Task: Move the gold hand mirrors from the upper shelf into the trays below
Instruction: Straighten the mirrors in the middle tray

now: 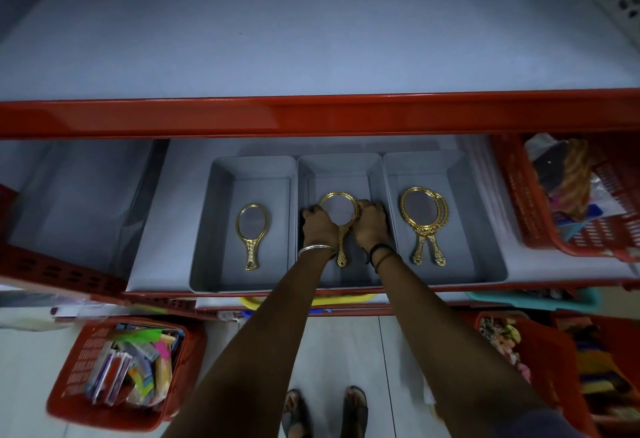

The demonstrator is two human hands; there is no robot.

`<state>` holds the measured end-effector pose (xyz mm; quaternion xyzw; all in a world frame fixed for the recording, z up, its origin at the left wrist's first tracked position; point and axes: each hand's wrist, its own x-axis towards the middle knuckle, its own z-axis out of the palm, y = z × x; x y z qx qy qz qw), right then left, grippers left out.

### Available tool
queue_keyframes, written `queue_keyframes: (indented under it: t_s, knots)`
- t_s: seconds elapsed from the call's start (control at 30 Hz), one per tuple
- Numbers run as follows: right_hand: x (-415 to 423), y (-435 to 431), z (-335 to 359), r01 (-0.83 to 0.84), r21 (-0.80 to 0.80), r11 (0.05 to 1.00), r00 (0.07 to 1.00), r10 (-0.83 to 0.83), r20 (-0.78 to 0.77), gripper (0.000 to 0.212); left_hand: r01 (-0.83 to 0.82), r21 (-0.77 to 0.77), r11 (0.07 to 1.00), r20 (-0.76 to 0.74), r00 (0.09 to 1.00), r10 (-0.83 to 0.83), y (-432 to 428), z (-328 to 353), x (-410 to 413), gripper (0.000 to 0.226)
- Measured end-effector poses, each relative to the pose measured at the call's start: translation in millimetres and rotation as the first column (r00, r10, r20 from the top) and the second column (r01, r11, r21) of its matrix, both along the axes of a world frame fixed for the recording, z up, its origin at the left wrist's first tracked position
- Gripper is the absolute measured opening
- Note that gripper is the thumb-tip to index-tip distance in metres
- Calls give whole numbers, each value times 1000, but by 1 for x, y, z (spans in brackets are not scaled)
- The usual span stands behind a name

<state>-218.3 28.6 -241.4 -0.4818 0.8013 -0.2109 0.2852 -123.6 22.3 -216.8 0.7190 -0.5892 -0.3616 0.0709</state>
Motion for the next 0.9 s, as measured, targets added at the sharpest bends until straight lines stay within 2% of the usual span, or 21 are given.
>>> queue_keyframes:
  t_s: [0.53,0.6,0.67,0.77,0.9]
  knots:
    - [-3,7,18,-29,26,999,999,28,42,34,23,-1,1000,27,999,-23,5,19,2,45]
    - [-7,11,28,-13,-12,1000,997,14,80,35,26,-49,998,40,999,-24,7,29,1,42]
    - [-14,13,37,8,-118,993,990,9,141,28,56,-127,990,51,997,-50,9,39,-3,39]
    - [-39,22,50,38,-259,965,989,0,145,18,157,-268,950,8,987,-161,13,52,-22,34]
    - [-83,42,57,137,-261,956,990,-124,64,21,238,-311,920,-81,958,-275,26,64,-62,30]
